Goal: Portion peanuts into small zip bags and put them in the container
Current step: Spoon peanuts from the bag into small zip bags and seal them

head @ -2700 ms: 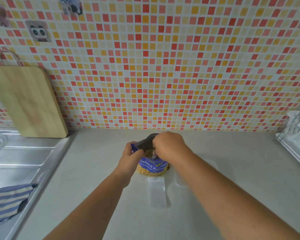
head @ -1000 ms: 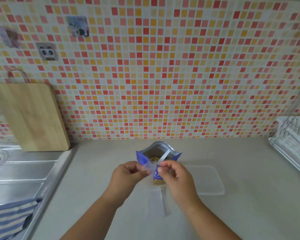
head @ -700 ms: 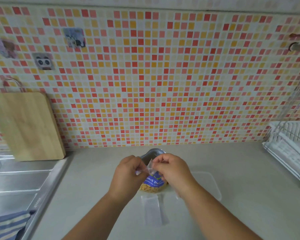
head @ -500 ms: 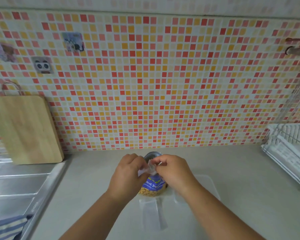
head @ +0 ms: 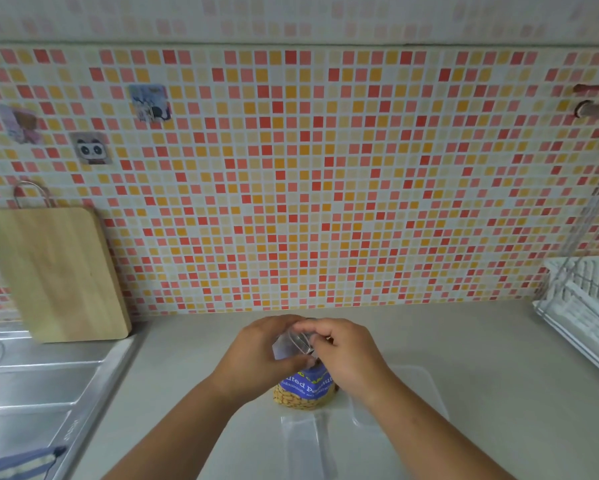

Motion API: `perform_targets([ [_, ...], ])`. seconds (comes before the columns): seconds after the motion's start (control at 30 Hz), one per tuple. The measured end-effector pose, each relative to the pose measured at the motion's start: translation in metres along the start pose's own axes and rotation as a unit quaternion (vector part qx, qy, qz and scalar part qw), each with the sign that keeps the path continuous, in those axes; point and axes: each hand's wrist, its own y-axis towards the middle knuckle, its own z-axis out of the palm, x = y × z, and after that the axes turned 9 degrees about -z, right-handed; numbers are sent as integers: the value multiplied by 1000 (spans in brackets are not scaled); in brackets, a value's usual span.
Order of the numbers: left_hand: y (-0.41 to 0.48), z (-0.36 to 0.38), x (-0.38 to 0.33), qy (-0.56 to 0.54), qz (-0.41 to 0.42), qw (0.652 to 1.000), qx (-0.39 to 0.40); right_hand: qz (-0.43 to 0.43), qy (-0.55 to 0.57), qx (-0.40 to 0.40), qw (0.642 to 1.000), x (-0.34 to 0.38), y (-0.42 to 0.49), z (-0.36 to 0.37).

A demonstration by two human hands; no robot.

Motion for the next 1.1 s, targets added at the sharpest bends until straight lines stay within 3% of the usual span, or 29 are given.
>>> perform_targets([
  [0.13, 2, -1, 4, 11, -3, 1000, -10, -2, 5, -3, 1000, -5, 5, -3],
  [0.23, 2, -3, 10, 10, -29, 999, -12, -26, -152, -46, 987, -12, 18, -11],
  [0.3, 4, -2, 14, 8, -46, 999, -4, -42, -333, 58, 940, -17, 31, -14],
  [0.37, 6, -1, 17, 14, -62, 998, 6, -36, -478, 184, 858, -18, 41, -9],
  [0.43, 8, 0, 18, 17, -74, 997, 15, -17, -555, 242, 796, -19, 47, -2],
  [0.47, 9, 1, 19, 16, -77, 997, 17, -16, -572, 249, 781, -20, 49, 1],
  [0.53, 11, 1, 20, 20, -85, 996, 24, -25, -575, 234, 784, -19, 52, 4],
  [0.7, 16, -1, 27, 12, -128, 991, 36, 35, -498, 210, 840, 0, 51, -8],
  [0.9, 20, 0, 28, 11, -154, 987, 47, 102, -493, 235, 832, -12, 48, 11],
  [1.1, 19, 0, 28, -4, -167, 984, 63, 146, -428, 143, 880, -39, 45, 26],
])
